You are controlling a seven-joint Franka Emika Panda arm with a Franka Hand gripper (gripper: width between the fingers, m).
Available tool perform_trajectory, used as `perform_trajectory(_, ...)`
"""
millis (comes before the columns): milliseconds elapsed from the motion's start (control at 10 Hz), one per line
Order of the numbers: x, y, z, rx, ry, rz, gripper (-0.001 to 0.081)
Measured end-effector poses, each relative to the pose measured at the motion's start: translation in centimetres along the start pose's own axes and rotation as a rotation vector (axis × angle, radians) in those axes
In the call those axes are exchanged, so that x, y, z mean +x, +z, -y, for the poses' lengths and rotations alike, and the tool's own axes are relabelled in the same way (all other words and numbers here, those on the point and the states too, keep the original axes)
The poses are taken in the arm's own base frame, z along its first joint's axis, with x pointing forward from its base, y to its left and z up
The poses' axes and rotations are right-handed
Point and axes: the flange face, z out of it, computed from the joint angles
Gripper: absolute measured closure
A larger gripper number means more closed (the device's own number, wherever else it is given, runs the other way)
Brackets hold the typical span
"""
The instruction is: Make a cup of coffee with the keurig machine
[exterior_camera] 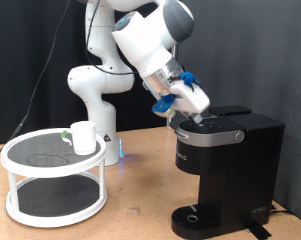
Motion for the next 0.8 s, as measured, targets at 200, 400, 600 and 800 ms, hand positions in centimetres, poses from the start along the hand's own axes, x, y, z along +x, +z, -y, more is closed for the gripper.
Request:
perform_trajectory(200, -1.8, -2.0, -1.0, -0.057, -0.004, 0.061, 0.0806)
perform_trajectory(400, -2.3, -2.5, -1.1, -0.082, -0.005, 0.067, 0.0806)
perform_trajectory(600, -1.1, -2.2, -1.7, -0.151, -0.016, 0.032, 0.0806)
perform_trajectory(800, 0.8, -3.1, -2.6, -0.213, -0.024, -0.015, 0.0806)
